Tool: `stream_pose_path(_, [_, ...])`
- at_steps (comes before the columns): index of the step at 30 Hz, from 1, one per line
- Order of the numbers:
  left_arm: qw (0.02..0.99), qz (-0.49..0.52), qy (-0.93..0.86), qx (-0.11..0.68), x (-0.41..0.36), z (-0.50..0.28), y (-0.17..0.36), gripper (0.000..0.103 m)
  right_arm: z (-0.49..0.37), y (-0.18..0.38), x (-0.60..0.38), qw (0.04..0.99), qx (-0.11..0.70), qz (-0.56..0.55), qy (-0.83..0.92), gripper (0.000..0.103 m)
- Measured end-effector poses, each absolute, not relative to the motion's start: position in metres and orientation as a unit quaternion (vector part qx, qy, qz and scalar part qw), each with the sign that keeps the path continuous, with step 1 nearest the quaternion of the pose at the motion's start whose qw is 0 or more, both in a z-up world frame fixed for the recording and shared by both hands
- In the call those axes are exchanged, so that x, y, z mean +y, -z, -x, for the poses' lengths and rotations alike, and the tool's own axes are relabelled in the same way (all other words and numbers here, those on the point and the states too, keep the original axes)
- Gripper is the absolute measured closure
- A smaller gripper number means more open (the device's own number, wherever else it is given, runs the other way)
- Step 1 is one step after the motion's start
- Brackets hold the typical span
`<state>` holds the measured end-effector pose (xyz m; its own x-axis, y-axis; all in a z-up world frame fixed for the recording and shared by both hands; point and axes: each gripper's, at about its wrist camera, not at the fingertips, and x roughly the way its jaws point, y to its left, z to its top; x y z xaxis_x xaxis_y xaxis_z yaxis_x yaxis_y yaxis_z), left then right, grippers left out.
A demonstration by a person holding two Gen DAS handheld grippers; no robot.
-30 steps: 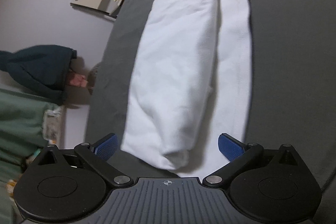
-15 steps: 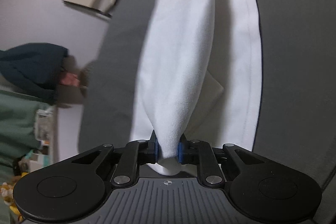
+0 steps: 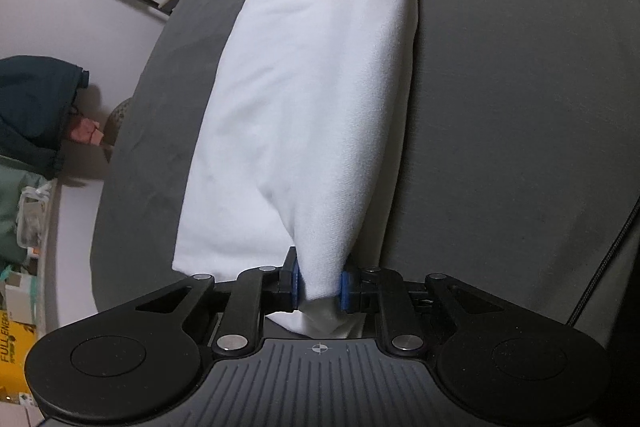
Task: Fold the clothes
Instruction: 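Open both tools and release the folded shirt onto the bed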
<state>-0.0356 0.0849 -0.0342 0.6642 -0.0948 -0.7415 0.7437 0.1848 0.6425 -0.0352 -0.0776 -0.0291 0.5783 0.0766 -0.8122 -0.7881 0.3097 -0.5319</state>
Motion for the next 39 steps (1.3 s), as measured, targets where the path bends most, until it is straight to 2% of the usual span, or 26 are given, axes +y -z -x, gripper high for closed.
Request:
stream_pose_path(1, [0.716,-0.568,0.290,0.284,0.085,0.035,0.033,0.073,0.033,0.027,-0.080,0.734,0.355,0.498,-0.295,0.080])
stream_pose_path(2, [0.722,-0.566,0.282,0.281,0.086,0.035,0.032,0.060,0.031,0.024,-0.083,0.738,0.360,0.489,-0.294,0.077])
stream_pose_path(3, [0.735,-0.552,0.274,0.282,0.089,0.032,0.027,0.040,0.029,0.022,-0.085,0.743,0.364,0.480,-0.292,0.070])
stream_pose_path(4, [0.748,-0.539,0.266,0.283,0.092,0.028,0.022,0.030,0.027,0.017,-0.090,0.749,0.372,0.465,-0.290,0.066])
stream_pose_path(5, [0.760,-0.525,0.258,0.284,0.095,0.024,0.017,0.012,0.027,0.011,-0.096,0.756,0.379,0.448,-0.290,0.059])
stream_pose_path(6, [0.772,-0.510,0.250,0.285,0.099,0.021,0.012,0.009,0.028,0.003,-0.101,0.765,0.383,0.427,-0.294,0.058])
stream_pose_path(10, [0.826,-0.417,0.222,0.307,0.114,0.019,-0.014,0.009,0.030,-0.034,-0.124,0.819,0.387,0.299,-0.299,0.053])
stream_pose_path(12, [0.847,-0.375,0.212,0.310,0.118,0.018,-0.026,0.009,0.028,-0.048,-0.138,0.855,0.380,0.215,-0.280,0.042])
stream_pose_path(14, [0.872,-0.321,0.204,0.307,0.125,0.019,-0.039,0.009,0.020,-0.058,-0.152,0.883,0.372,0.122,-0.260,0.037])
stream_pose_path(17, [0.912,-0.178,0.226,0.293,0.131,0.007,-0.057,0.009,-0.005,-0.059,-0.175,0.903,0.359,-0.029,-0.234,0.032])
stream_pose_path(20, [0.926,-0.040,0.252,0.279,0.129,-0.009,-0.056,0.009,-0.026,-0.040,-0.175,0.910,0.352,-0.112,-0.189,0.020])
stream_pose_path(23, [0.930,0.014,0.247,0.273,0.110,-0.027,-0.042,0.009,-0.047,-0.024,-0.160,0.911,0.364,-0.124,-0.149,0.019])
stream_pose_path(25, [0.932,0.036,0.242,0.269,0.096,-0.041,-0.029,0.009,-0.057,-0.017,-0.148,0.914,0.370,-0.103,-0.133,0.015])
stream_pose_path(27, [0.930,0.048,0.242,0.274,0.085,-0.053,-0.013,0.009,-0.057,-0.013,-0.137,0.920,0.365,-0.084,-0.114,0.000])
stream_pose_path(32, [0.926,0.063,0.233,0.290,0.074,-0.070,0.024,0.009,-0.058,-0.009,-0.128,0.937,0.326,-0.070,-0.101,0.000])
stream_pose_path(39, [0.920,0.067,0.210,0.325,0.080,-0.076,0.065,0.009,-0.058,0.031,-0.113,0.931,0.351,-0.020,-0.103,0.000])
